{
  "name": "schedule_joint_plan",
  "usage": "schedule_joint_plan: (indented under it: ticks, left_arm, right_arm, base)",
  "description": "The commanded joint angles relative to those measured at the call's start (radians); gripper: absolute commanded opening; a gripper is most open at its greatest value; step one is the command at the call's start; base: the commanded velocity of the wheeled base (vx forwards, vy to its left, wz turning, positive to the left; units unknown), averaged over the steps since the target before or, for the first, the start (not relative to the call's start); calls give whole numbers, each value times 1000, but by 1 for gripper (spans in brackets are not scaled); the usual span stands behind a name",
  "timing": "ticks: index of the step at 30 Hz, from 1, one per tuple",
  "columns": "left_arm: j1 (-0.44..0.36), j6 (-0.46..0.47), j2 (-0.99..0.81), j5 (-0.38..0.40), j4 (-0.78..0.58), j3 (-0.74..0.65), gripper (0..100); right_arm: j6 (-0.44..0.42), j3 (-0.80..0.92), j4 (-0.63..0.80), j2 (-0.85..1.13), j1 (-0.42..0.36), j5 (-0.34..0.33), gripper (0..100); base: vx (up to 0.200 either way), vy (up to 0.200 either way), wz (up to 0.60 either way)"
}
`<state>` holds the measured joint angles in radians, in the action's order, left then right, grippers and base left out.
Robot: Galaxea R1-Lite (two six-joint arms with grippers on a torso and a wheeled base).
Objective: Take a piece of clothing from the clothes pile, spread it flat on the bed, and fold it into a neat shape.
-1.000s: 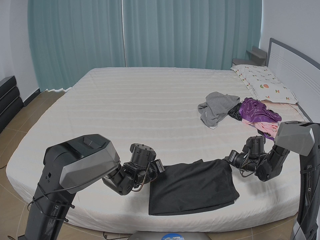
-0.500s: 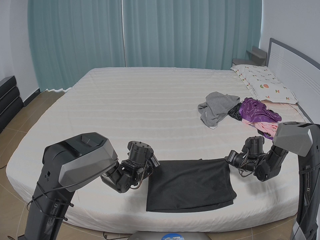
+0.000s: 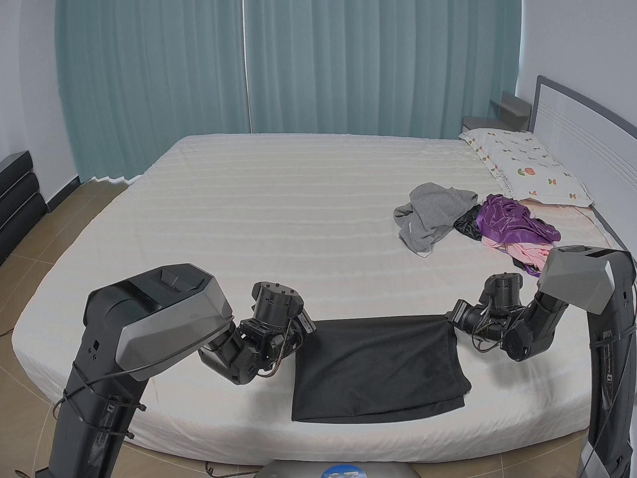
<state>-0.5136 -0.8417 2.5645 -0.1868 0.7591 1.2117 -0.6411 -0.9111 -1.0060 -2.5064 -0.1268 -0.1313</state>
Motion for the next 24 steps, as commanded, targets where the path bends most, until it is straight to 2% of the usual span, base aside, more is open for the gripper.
schedule_joint_plan:
  ticks: [1,3,4,5,9,13,15,16,19,24]
  left_arm:
    - [0,-2,-4,4,0,-3,0]
    - [0,-4,-6,6,-1,-4,0]
    - [0,-4,-6,7,-1,-4,0]
    - [0,-4,-6,7,-1,-8,100]
    - [6,-20,-15,9,0,-21,100]
    - [21,-106,-61,12,0,-49,100]
    - [40,-146,-112,13,2,-107,100]
    - [41,-148,-115,15,2,-112,100]
    - [73,-206,-198,75,3,-245,100]
    - [92,-240,-256,113,5,-343,100]
  right_arm:
    - [0,1,0,0,-2,-1,0]
    - [0,4,-2,8,-2,-2,0]
    - [0,8,-2,9,-4,-1,100]
    - [0,15,-17,26,-4,-1,100]
    - [-2,93,-22,141,-4,-28,100]
    - [-2,210,-34,212,-27,-57,100]
    - [8,342,-51,253,-33,-64,100]
    - [8,350,-52,254,-33,-64,100]
    - [6,543,-145,297,-36,-116,100]
    - [-5,693,-217,311,-62,-123,100]
  base:
    - [0,0,0]
    - [0,0,0]
    - [0,0,0]
    - [0,0,0]
    - [0,0,0]
    - [0,0,0]
    - [0,0,0]
    - [0,0,0]
    - [0,0,0]
    - [0,0,0]
